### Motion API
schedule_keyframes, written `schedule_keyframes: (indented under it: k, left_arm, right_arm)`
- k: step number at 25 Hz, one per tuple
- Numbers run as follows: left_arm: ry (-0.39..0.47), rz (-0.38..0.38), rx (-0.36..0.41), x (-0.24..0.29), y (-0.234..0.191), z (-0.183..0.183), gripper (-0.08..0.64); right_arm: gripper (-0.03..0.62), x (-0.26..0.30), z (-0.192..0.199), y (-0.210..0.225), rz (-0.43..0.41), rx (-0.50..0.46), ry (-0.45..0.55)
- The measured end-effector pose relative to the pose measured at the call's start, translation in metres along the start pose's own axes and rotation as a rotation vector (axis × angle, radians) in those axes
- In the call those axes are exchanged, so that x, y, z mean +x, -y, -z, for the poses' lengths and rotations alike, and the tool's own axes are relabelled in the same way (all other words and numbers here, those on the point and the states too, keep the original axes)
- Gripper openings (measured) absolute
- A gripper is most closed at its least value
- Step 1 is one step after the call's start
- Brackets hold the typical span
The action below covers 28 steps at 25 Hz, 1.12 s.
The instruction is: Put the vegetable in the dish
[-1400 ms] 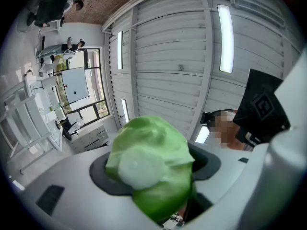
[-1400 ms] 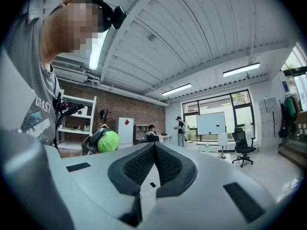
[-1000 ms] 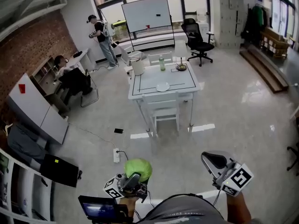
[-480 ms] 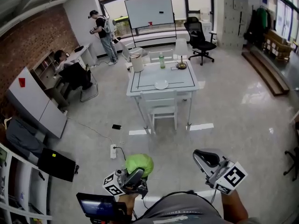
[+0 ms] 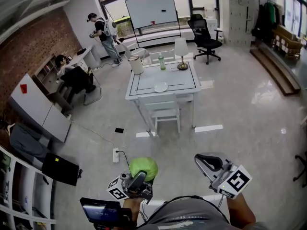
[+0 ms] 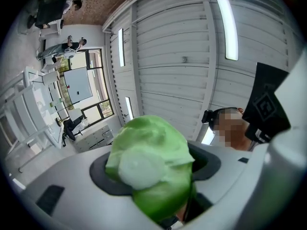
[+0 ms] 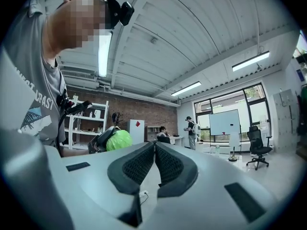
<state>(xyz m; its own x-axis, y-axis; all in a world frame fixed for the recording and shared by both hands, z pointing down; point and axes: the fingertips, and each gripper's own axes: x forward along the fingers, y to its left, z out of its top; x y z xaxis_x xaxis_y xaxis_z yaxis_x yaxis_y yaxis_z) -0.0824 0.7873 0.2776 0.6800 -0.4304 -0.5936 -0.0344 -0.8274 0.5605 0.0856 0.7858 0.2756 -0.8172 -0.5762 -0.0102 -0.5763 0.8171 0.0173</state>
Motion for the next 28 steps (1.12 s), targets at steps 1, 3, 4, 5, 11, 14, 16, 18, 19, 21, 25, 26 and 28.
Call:
schedule_keyframes:
  k: [1, 3, 4, 5, 11, 14, 16, 18, 19, 21, 25, 26, 28]
  left_arm:
    - [-0.001, -0.004, 0.004, 0.004, -0.001, 0.004, 0.311]
    - [-0.003, -0.012, 0.011, 0.01, -0.001, 0.009, 0.311]
    - [-0.004, -0.015, 0.013, 0.012, -0.002, 0.01, 0.311]
    - [-0.005, -0.019, 0.016, 0.012, -0.002, 0.011, 0.311]
    - [-0.01, -0.033, 0.014, 0.005, -0.023, -0.003, 0.311]
    - [-0.012, -0.022, 0.0, 0.001, -0.035, -0.02, 0.311]
    - [-0.014, -0.01, -0.004, -0.001, -0.042, -0.032, 0.311]
    - [-0.018, 0.008, -0.009, -0.003, -0.048, -0.044, 0.311]
    - [-0.022, 0.017, -0.011, -0.004, -0.051, -0.05, 0.311]
    - [-0.03, 0.034, -0.016, -0.008, -0.058, -0.062, 0.311]
    - [-0.048, 0.055, -0.034, -0.015, -0.072, -0.079, 0.311]
    - [-0.051, 0.06, -0.039, -0.017, -0.075, -0.082, 0.311]
    - [-0.061, 0.069, -0.047, -0.018, -0.08, -0.086, 0.311]
  right_arm:
    - [0.009, -0.003, 0.002, 0.004, -0.005, 0.004, 0.001]
    - [0.009, -0.005, 0.006, 0.009, -0.015, 0.016, -0.002]
    - [0.009, -0.005, 0.008, 0.011, -0.021, 0.023, -0.005]
    - [0.009, -0.004, 0.01, 0.012, -0.025, 0.031, -0.007]
    - [0.009, 0.014, 0.016, 0.023, -0.009, 0.042, -0.013]
    - [0.009, 0.03, 0.013, 0.024, 0.011, 0.044, -0.012]
    - [0.009, 0.04, 0.009, 0.023, 0.025, 0.038, -0.016]
    - [0.009, 0.05, 0.007, 0.026, 0.049, 0.031, -0.017]
    - [0.009, 0.056, 0.007, 0.027, 0.062, 0.03, -0.017]
    - [0.009, 0.069, 0.005, 0.028, 0.084, 0.028, -0.015]
    - [0.009, 0.088, 0.003, 0.029, 0.125, 0.016, -0.009]
    - [0.009, 0.092, 0.003, 0.031, 0.135, 0.012, -0.008]
    - [0.009, 0.096, 0.002, 0.032, 0.154, 0.005, -0.006]
